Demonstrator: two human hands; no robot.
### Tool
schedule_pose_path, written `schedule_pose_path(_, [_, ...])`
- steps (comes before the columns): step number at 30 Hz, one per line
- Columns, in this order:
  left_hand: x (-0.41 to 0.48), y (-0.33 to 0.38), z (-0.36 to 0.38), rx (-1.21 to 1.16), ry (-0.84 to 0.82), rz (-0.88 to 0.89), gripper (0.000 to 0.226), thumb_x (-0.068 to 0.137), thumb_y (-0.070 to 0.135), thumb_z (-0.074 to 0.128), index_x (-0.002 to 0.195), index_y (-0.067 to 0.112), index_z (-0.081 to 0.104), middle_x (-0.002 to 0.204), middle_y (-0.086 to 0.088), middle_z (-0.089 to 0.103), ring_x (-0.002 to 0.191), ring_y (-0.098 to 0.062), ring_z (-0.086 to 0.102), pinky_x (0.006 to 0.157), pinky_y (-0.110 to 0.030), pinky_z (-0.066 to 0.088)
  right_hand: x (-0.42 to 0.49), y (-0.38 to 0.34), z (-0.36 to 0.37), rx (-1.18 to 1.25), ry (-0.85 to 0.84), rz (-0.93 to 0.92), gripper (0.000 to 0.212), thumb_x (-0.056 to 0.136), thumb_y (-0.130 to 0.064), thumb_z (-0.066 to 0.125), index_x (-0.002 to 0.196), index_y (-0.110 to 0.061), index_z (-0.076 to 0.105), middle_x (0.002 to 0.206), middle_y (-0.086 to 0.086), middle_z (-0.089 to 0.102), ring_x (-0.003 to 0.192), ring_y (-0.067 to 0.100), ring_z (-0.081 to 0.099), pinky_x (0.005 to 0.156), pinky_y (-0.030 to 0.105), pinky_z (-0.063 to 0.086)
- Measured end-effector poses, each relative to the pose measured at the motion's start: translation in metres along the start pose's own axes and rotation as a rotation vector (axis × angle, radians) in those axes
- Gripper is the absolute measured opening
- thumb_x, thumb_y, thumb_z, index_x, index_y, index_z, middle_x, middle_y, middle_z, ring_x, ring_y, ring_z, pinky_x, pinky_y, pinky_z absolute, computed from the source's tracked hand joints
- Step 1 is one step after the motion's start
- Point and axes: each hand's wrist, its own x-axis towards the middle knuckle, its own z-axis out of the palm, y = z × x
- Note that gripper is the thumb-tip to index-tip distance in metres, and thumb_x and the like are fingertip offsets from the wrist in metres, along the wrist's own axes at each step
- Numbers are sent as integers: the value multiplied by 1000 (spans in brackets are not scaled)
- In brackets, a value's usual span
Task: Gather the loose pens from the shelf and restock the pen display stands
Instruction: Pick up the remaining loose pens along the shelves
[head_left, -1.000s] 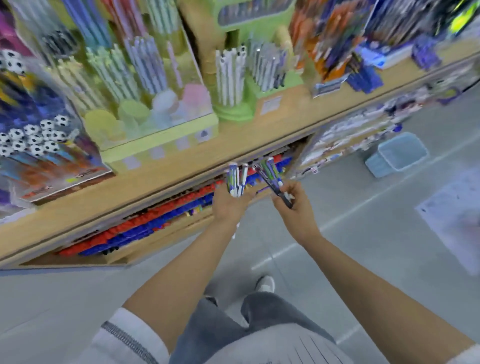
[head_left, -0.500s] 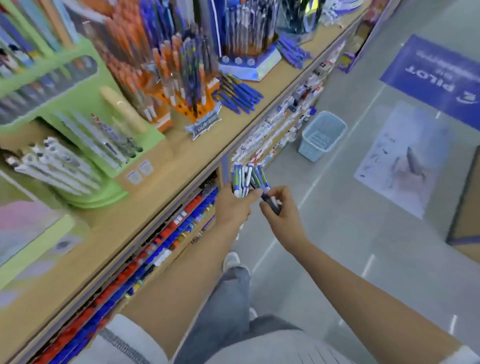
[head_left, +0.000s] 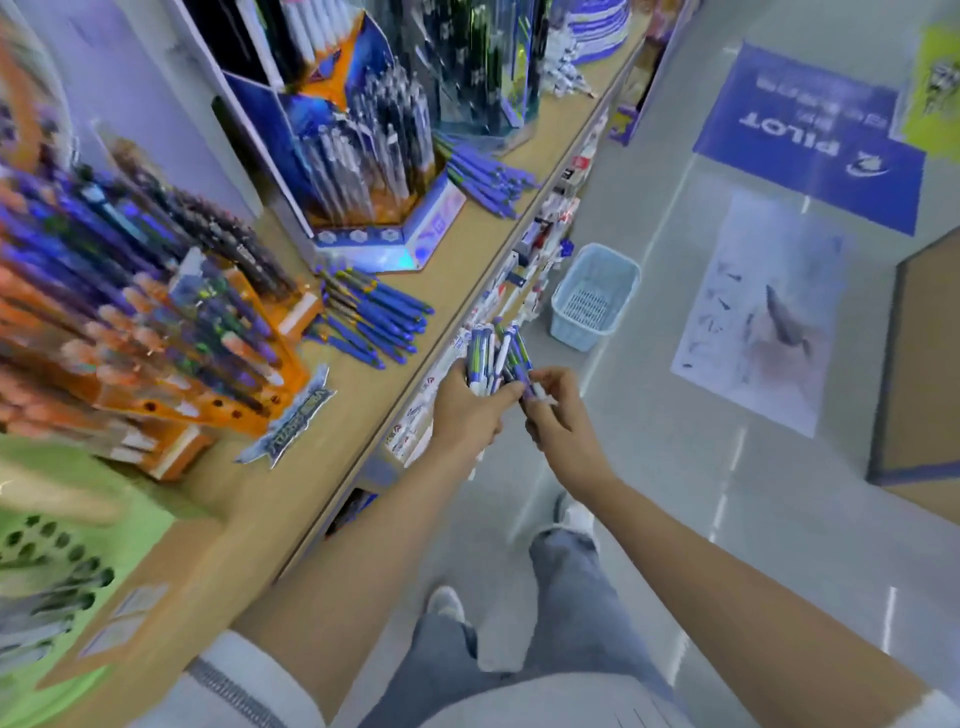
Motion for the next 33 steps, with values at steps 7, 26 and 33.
schedule_pose_path(7, [86,43,63,-97,119,-17,33,80,4,72,108,15,58,60,-2,51,39,-12,37,38,-20,32,113,-25,-61,49,-179,7,22,99,-7,46,112,-24,39,88,6,47,58,10,44,54,16,39])
schedule_pose_path(26, [214,97,70,-282,442,-80,13,86,4,62,84,12,53,54,-6,49,37,-13,37,36,-20,31,303,-53,-61,-94,-418,-19,22,99,-12,54,118,-7,61,75,2,62,65,14,56,53,25,41])
schedule_pose_path(33, [238,105,66,-284,475,-80,13,89,8,61,95,6,50,71,-13,56,45,-18,40,41,-26,33,346,-68,-62,-73,-296,30,31,98,-13,55,126,0,55,72,3,56,49,4,43,52,17,41])
